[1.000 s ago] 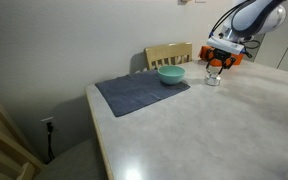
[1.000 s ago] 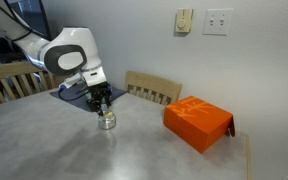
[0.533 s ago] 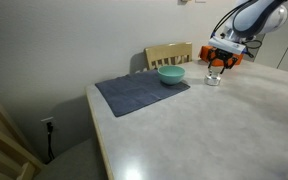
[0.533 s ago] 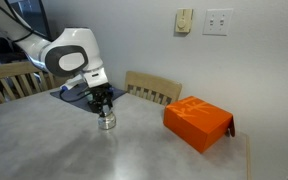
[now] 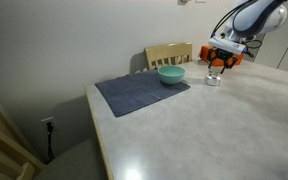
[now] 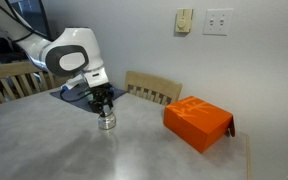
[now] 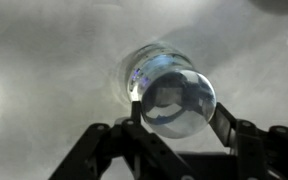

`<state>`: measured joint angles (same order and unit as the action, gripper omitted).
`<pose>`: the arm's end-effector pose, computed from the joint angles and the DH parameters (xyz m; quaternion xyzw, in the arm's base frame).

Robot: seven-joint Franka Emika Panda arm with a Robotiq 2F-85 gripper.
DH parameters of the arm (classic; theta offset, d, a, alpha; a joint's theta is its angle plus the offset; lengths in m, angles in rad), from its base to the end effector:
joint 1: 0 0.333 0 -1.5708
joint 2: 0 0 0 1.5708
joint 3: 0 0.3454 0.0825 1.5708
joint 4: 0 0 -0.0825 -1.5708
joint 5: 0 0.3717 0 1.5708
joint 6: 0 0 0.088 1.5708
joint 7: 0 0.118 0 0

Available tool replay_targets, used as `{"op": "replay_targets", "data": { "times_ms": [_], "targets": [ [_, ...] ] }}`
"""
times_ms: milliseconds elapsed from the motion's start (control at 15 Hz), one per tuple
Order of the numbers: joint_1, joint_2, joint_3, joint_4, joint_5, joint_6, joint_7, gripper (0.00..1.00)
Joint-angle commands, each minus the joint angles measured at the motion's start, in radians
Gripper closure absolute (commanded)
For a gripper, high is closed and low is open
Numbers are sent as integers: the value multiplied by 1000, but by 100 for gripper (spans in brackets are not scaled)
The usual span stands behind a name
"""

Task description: Put the lid on the silver object, remove it, then put it back again.

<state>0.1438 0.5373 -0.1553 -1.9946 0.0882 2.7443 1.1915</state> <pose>0.6395 -0.0043 0.2371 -0.8058 0.5816 -0.1009 0.0473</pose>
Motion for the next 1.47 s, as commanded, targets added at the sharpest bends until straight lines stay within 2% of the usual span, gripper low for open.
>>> {"op": "replay_targets", "data": {
  "times_ms": [0,733,1400],
  "targets": [
    [-24,25,11,36,18,-27,-19,56],
    [-23,68,18,105,16,-82,-18,56],
    [-2,65,9,88,3,-70,0,56]
  ]
}}
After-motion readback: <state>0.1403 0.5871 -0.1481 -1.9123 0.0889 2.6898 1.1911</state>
